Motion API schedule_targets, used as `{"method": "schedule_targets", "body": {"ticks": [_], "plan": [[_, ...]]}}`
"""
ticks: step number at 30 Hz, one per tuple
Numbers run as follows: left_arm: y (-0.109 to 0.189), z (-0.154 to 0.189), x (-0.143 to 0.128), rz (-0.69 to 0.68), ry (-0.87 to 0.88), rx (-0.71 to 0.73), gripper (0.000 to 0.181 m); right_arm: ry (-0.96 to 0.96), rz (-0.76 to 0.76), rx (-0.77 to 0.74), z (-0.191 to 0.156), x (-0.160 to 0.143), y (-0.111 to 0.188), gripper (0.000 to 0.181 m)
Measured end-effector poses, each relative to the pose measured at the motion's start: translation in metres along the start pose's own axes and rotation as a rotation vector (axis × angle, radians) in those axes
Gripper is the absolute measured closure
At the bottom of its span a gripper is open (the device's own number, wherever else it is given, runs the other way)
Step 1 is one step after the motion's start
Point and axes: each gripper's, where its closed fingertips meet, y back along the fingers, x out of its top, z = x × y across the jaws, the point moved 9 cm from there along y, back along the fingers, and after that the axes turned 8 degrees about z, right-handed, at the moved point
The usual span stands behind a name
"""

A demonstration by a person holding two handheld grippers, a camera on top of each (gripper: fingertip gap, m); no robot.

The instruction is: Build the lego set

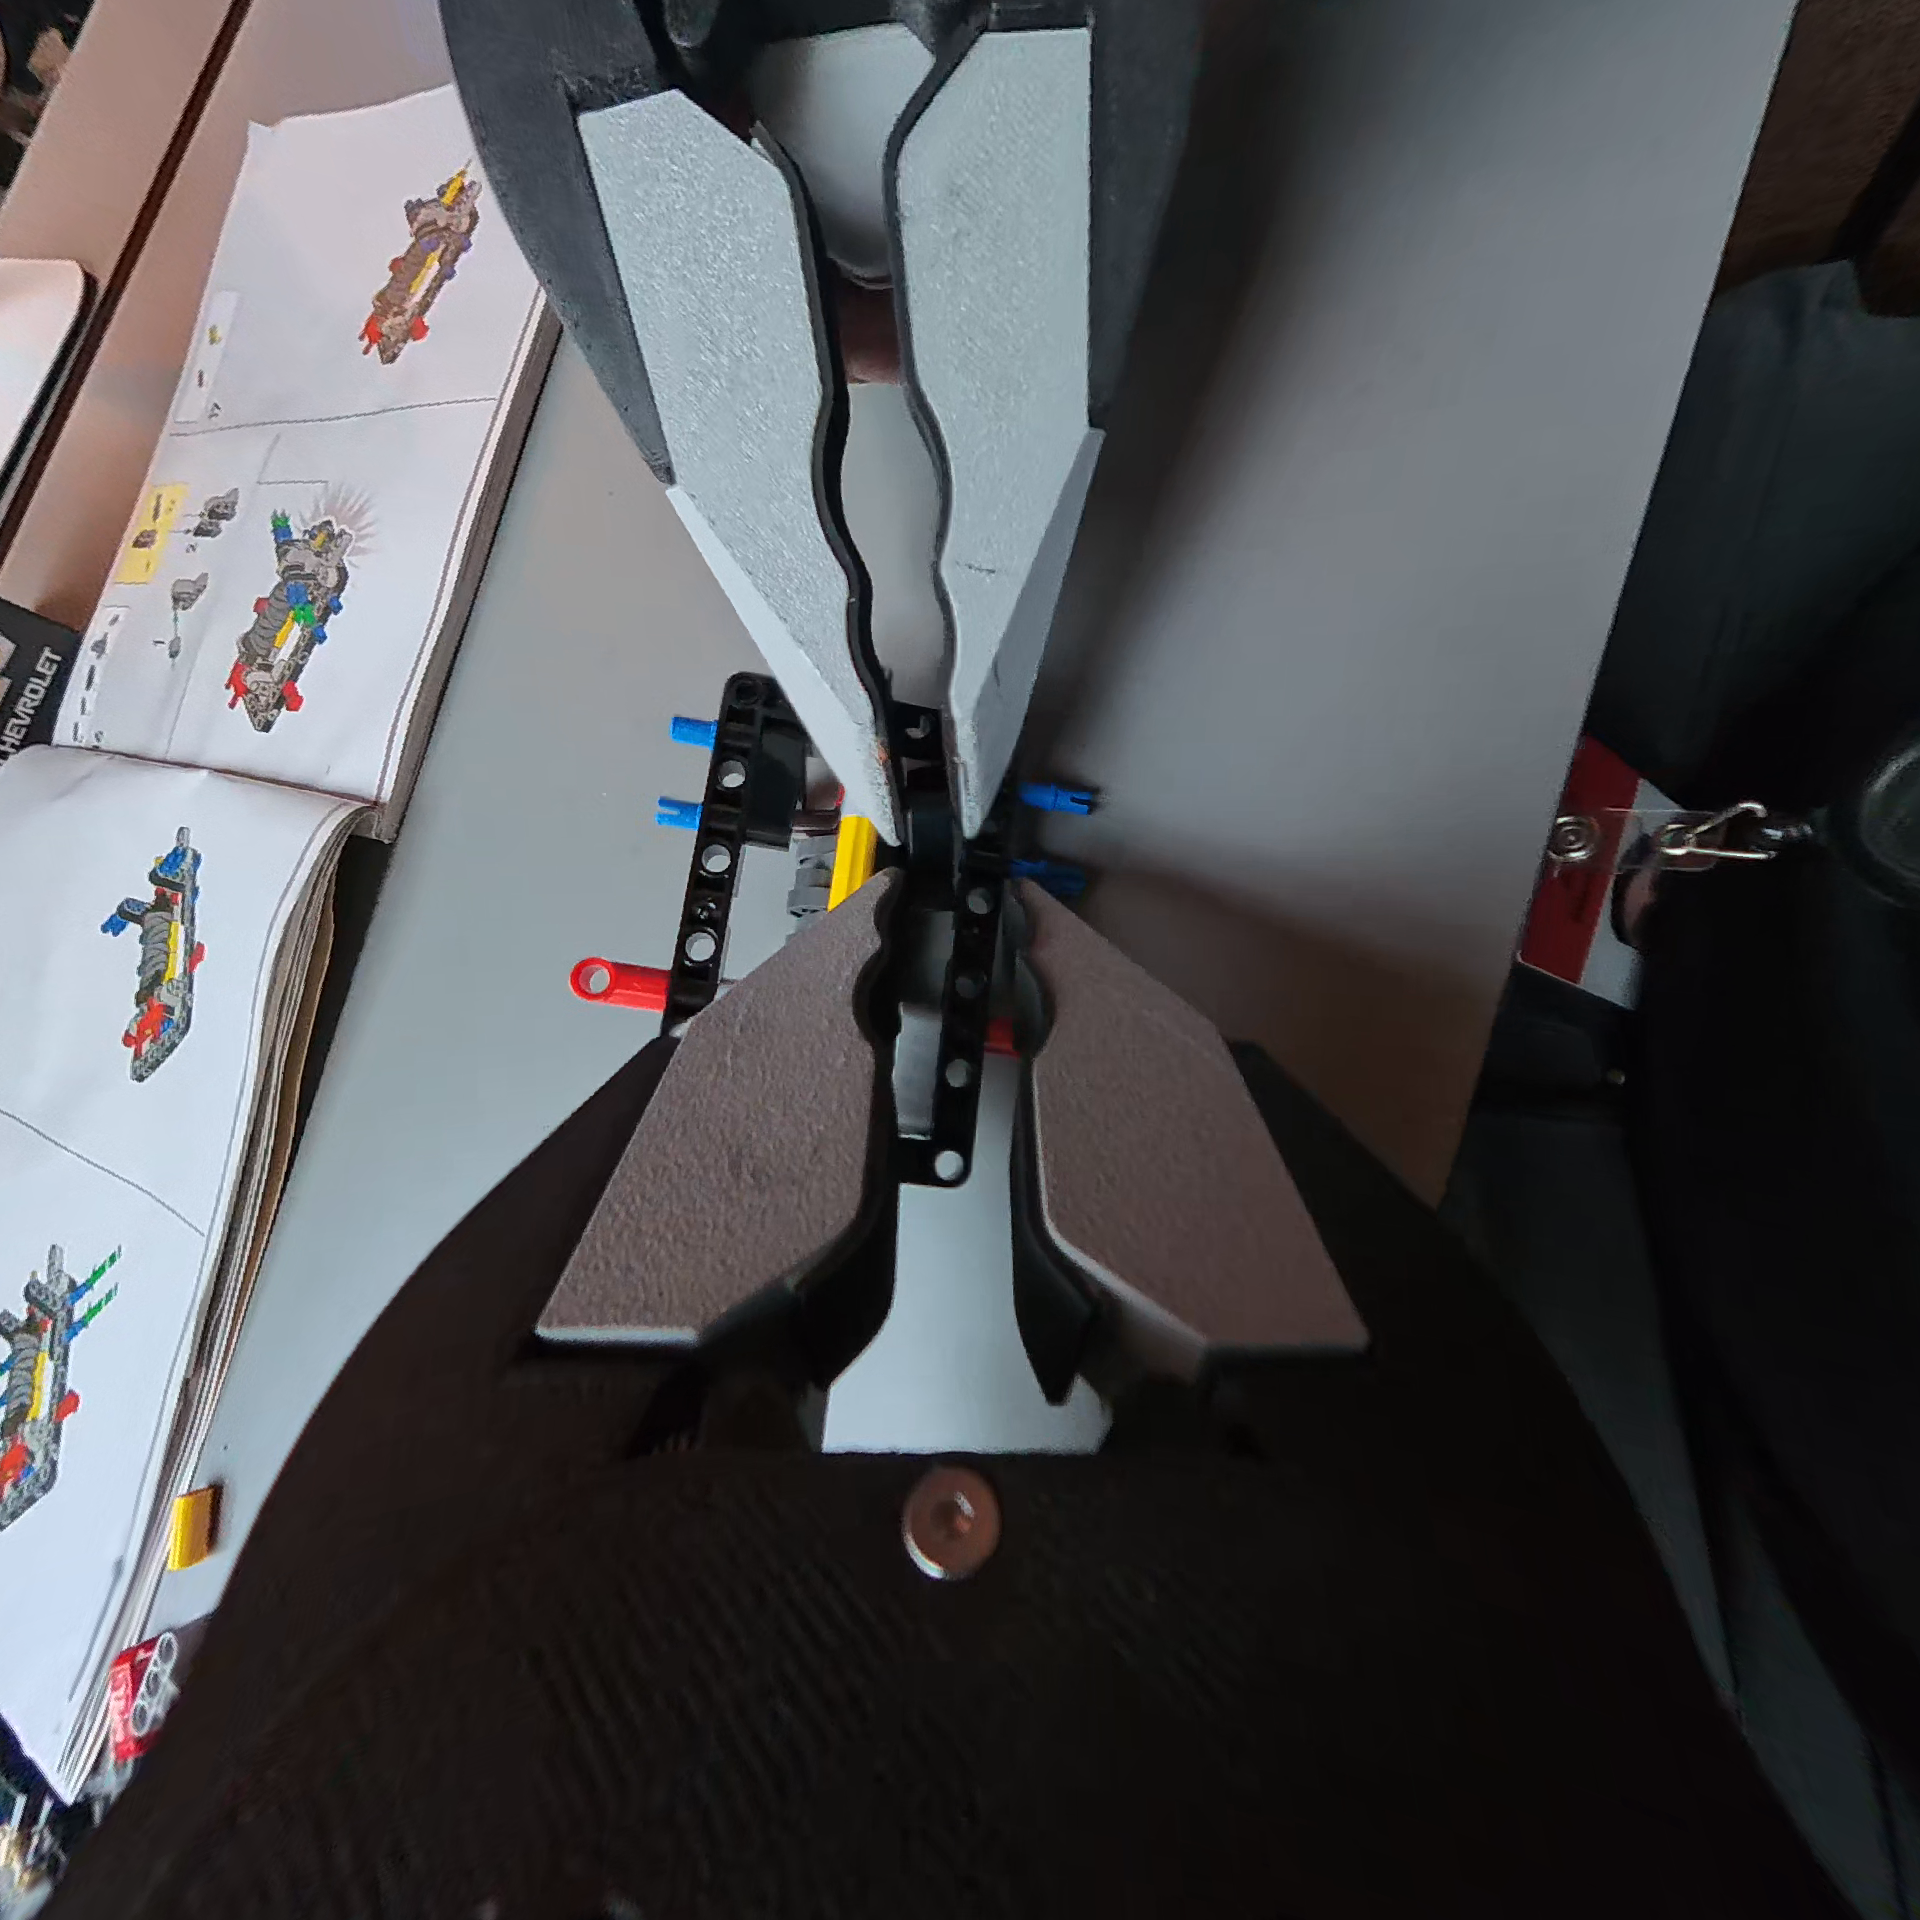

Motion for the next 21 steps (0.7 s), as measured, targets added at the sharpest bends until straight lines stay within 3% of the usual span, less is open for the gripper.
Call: {"method": "schedule_targets", "body": {"ticks": [6,10,15,21], "plan": [[-0.002,-0.003,0.002,-0.031,0.012,0.006,0.168,0.028,-0.095,-0.071,-0.004,0.004,0.006,0.166],[-0.001,-0.005,0.002,-0.043,0.023,-0.001,0.168,-0.164,-0.046,-0.136,-0.005,-0.005,0.030,0.149],[-0.001,-0.009,0.001,-0.025,0.070,-0.031,0.168,-0.384,-0.130,-0.071,-0.010,-0.020,0.028,0.154],[0.002,-0.015,0.000,-0.032,0.142,-0.070,0.168,-0.458,-0.074,-0.038,-0.005,-0.010,0.013,0.167]]}}
